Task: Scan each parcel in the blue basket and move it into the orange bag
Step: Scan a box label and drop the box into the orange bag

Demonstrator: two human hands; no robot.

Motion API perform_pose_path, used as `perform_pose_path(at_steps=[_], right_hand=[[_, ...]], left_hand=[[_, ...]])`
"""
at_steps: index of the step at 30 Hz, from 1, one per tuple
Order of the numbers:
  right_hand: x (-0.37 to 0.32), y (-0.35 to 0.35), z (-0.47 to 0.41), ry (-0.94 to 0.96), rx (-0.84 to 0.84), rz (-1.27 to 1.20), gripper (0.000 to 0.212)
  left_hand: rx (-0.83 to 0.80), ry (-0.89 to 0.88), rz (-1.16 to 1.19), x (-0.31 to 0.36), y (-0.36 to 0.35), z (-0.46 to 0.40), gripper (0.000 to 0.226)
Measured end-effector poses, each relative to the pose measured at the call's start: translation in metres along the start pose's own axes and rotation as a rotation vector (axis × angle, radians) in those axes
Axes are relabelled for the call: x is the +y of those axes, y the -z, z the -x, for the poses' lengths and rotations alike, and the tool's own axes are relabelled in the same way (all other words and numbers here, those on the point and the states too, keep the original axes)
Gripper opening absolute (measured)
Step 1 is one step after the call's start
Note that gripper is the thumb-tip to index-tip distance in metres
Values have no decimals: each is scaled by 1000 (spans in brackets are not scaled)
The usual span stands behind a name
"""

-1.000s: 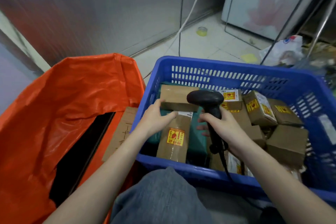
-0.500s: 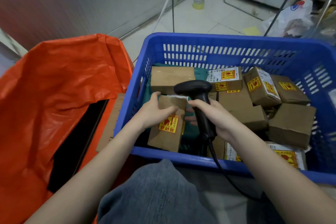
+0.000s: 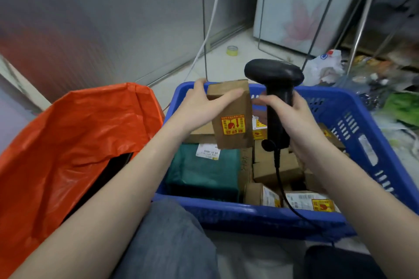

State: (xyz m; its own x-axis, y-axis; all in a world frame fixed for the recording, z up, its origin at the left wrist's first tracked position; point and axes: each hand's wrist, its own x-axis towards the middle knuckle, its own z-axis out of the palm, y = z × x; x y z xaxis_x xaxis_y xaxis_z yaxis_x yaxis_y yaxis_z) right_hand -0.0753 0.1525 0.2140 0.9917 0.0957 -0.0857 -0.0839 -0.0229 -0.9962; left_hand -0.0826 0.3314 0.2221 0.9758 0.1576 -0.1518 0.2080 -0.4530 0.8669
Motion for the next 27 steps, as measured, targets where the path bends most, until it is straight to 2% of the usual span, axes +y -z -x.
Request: perform_pose_path(at_steps=[5,9,13,18,21,24,27], right_hand=[[-31,28,24,133,37,46,29],[-34,42,37,171,26,6,29],[-30,45,41,166,-24,41,30],[-26,56,32,180,-8,44,24],[-26,70,23,111,66,-72,16],[-23,82,17,24,134,-165,14],[-22,87,13,-11,198,-187,27]], left_hand=[[-9,27,30,33,-20,14,102],[-89,224,387,37,-40,21,110],[-53,270,536,29,-52,17,91],[2,142,622,22,-54,8,69],[23,-7,740,28,-50,3,80],[-63,-98,884,32,-48,4,85],[-224,-123,1006,31,-48,7,89]])
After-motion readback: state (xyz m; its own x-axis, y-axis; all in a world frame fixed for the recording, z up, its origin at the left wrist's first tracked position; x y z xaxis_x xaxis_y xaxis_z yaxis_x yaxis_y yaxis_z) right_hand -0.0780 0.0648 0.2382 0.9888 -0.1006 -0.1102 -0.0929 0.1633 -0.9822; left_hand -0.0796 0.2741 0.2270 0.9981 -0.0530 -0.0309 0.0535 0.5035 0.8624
